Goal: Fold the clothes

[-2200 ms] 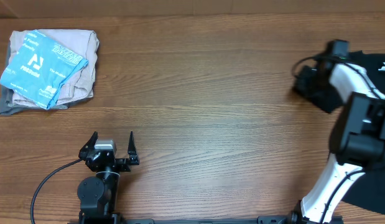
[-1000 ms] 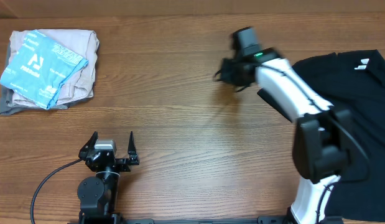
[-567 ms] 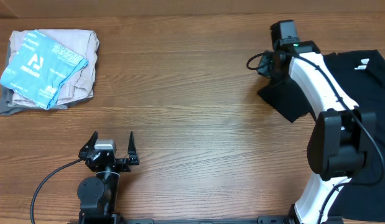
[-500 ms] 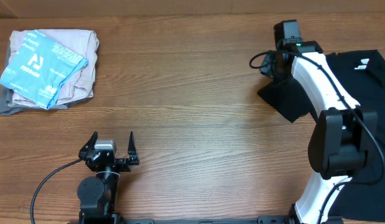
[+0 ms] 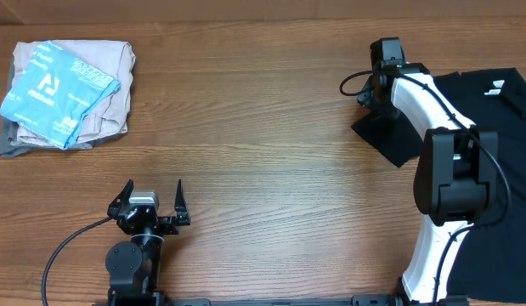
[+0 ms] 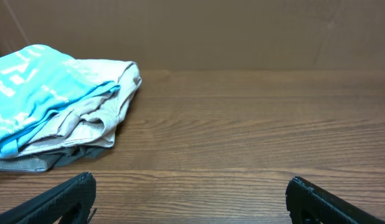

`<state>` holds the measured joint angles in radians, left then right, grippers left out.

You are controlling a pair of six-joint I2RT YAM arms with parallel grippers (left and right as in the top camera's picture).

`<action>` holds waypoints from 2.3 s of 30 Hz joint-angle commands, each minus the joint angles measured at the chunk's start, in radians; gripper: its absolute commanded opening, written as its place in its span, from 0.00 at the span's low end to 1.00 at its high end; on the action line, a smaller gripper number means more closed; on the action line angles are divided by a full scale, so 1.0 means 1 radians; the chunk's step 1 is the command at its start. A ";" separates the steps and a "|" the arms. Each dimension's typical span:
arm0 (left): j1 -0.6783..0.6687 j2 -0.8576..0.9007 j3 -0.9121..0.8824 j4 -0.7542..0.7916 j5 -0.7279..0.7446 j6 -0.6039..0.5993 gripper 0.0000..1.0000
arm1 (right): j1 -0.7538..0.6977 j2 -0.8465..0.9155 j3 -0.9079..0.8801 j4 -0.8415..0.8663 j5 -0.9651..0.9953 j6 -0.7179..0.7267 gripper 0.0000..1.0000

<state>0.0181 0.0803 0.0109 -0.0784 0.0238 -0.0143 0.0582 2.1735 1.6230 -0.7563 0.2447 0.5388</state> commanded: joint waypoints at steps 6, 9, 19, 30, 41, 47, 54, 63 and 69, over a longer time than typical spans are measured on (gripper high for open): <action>-0.007 -0.010 -0.006 0.002 -0.008 0.026 1.00 | -0.068 -0.005 0.014 0.070 0.036 0.011 0.53; -0.007 -0.010 -0.006 0.001 -0.008 0.027 1.00 | -0.088 -0.003 0.014 0.100 0.035 0.011 0.53; -0.007 -0.010 -0.006 0.002 -0.008 0.027 1.00 | -0.101 -0.003 0.014 0.202 0.094 -0.014 0.52; -0.007 -0.010 -0.006 0.002 -0.008 0.026 1.00 | -0.100 0.056 0.014 0.232 0.109 -0.014 0.53; -0.007 -0.010 -0.006 0.001 -0.008 0.026 1.00 | -0.099 0.100 0.016 0.261 0.114 -0.014 0.21; -0.007 -0.010 -0.006 0.002 -0.008 0.026 1.00 | -0.099 0.034 0.054 0.239 0.114 -0.015 0.06; -0.007 -0.010 -0.006 0.002 -0.008 0.026 1.00 | -0.100 -0.101 0.066 0.193 0.114 -0.020 0.04; -0.007 -0.010 -0.006 0.002 -0.008 0.026 1.00 | -0.100 -0.227 0.066 0.079 0.073 -0.027 0.04; -0.007 -0.010 -0.006 0.002 -0.008 0.026 1.00 | -0.073 -0.242 0.066 0.024 -0.028 -0.125 0.04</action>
<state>0.0181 0.0803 0.0109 -0.0784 0.0238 -0.0143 -0.0410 1.9659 1.6646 -0.7288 0.2832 0.4660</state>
